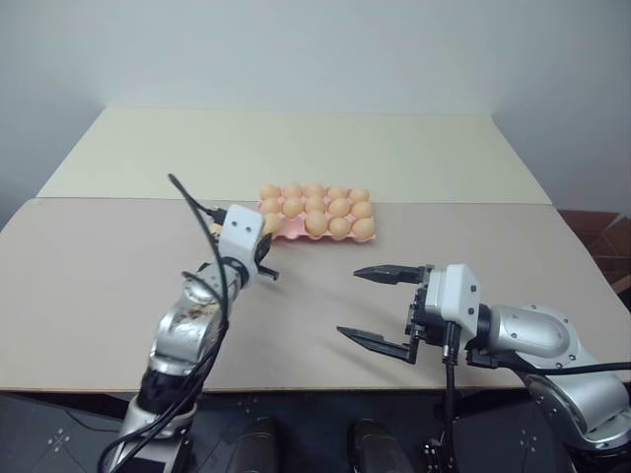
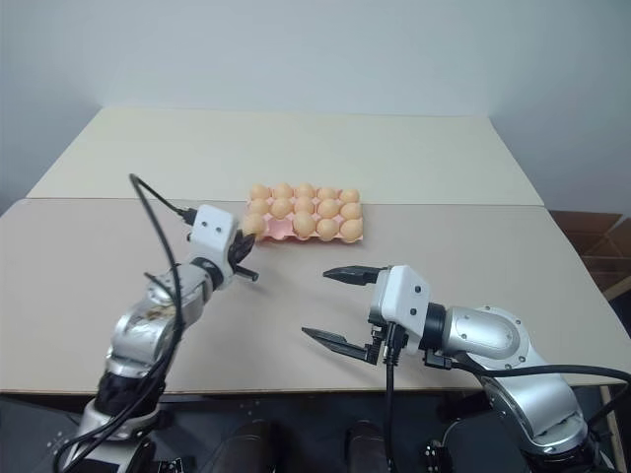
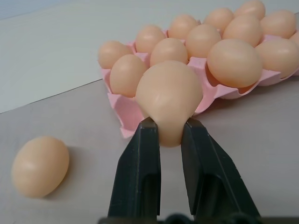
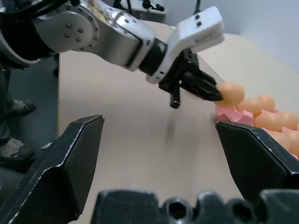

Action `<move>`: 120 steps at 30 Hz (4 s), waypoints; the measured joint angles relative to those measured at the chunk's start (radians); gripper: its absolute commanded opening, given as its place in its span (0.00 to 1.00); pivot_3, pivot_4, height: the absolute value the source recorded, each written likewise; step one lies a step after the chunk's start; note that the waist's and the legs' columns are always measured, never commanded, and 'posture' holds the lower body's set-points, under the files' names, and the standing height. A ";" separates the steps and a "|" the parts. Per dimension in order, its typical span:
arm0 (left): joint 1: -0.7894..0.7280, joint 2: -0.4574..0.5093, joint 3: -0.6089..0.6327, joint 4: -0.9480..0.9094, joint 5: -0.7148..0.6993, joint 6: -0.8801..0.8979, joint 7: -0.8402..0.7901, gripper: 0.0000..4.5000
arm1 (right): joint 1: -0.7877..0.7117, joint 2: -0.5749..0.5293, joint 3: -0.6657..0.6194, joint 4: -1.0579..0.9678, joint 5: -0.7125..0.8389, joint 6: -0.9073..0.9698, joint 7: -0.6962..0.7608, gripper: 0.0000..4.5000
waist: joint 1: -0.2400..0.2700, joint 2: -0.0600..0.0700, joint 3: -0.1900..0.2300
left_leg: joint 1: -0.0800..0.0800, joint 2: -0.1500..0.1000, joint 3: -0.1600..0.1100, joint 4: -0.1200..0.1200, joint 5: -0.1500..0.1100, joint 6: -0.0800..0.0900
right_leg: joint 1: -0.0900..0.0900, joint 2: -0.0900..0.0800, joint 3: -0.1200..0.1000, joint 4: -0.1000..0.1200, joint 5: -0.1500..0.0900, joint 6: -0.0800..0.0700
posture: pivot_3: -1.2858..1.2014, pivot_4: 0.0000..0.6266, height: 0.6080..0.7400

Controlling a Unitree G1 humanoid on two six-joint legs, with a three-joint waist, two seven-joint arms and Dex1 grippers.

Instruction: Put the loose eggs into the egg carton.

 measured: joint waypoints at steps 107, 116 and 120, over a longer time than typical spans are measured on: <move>-0.290 0.309 0.119 0.742 -0.023 -0.122 -0.443 1.00 | -0.195 0.171 0.163 -0.048 -0.139 0.209 -0.267 1.00 | -0.022 0.000 0.000 | -0.005 0.001 0.000 0.002 0.000 0.000 | -0.006 0.001 -0.001 0.004 0.001 0.000 | 0.52 0.24 1.00; -0.319 0.291 0.115 0.820 -0.003 -0.170 -0.462 0.60 | -0.199 0.175 0.163 -0.048 -0.152 0.210 -0.268 1.00 | -0.022 0.000 0.000 | -0.005 0.001 0.000 0.002 0.000 0.000 | -0.006 0.000 -0.002 0.004 0.001 0.000 | 0.52 0.24 1.00; -0.316 0.290 0.116 0.815 -0.004 -0.170 -0.464 0.39 | -0.199 0.176 0.163 -0.041 -0.156 0.210 -0.267 1.00 | -0.022 0.000 0.000 | -0.005 0.001 0.000 0.002 0.000 0.000 | -0.006 0.001 -0.002 0.004 0.001 0.000 | 0.52 0.24 1.00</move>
